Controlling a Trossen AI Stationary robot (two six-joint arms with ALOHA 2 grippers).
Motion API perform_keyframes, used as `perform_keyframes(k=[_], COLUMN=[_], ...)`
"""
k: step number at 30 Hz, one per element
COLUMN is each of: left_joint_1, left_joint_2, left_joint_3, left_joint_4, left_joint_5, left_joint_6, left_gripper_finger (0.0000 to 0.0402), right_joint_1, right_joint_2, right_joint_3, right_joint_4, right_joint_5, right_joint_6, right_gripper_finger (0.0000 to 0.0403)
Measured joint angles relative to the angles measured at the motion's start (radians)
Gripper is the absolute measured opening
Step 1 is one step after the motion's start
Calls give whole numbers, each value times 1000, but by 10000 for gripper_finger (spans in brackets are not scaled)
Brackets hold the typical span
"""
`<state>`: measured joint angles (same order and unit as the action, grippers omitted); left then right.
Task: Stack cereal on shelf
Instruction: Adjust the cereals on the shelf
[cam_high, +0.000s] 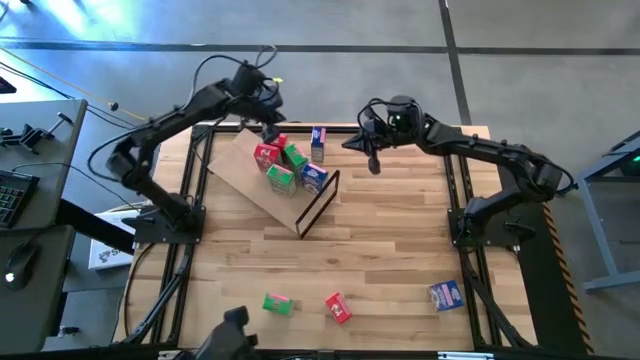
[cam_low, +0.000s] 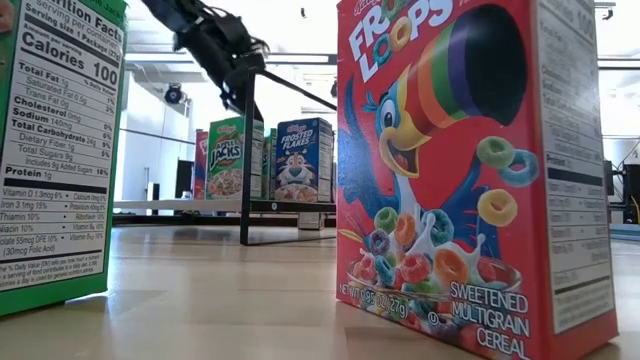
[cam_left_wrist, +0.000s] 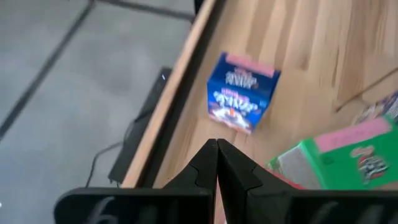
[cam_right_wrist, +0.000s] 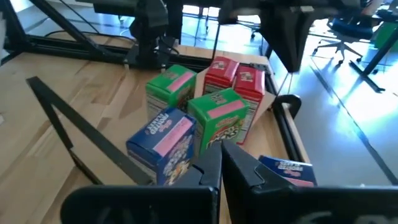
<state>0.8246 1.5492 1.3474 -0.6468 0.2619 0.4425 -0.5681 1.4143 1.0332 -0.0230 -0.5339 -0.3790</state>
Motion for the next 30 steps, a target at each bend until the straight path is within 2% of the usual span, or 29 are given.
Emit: perform_keyframes(k=[10, 18, 30], left_joint_1=[-9, -40, -42], left_joint_2=[103, 109, 102], left_joint_3=[22, 23, 22], left_joint_4=[-38, -94, -117], left_joint_5=[-4, -2, -9], left_joint_6=[119, 222, 243], left_gripper_finger=[0, 0, 0], right_joint_1=[8, 8, 8], right_joint_2=[0, 0, 0], right_joint_3=[0, 0, 0], right_joint_4=[-24, -26, -42], right_joint_5=[-2, -2, -2], right_joint_6=[-5, -3, 0], right_gripper_finger=[0, 0, 0])
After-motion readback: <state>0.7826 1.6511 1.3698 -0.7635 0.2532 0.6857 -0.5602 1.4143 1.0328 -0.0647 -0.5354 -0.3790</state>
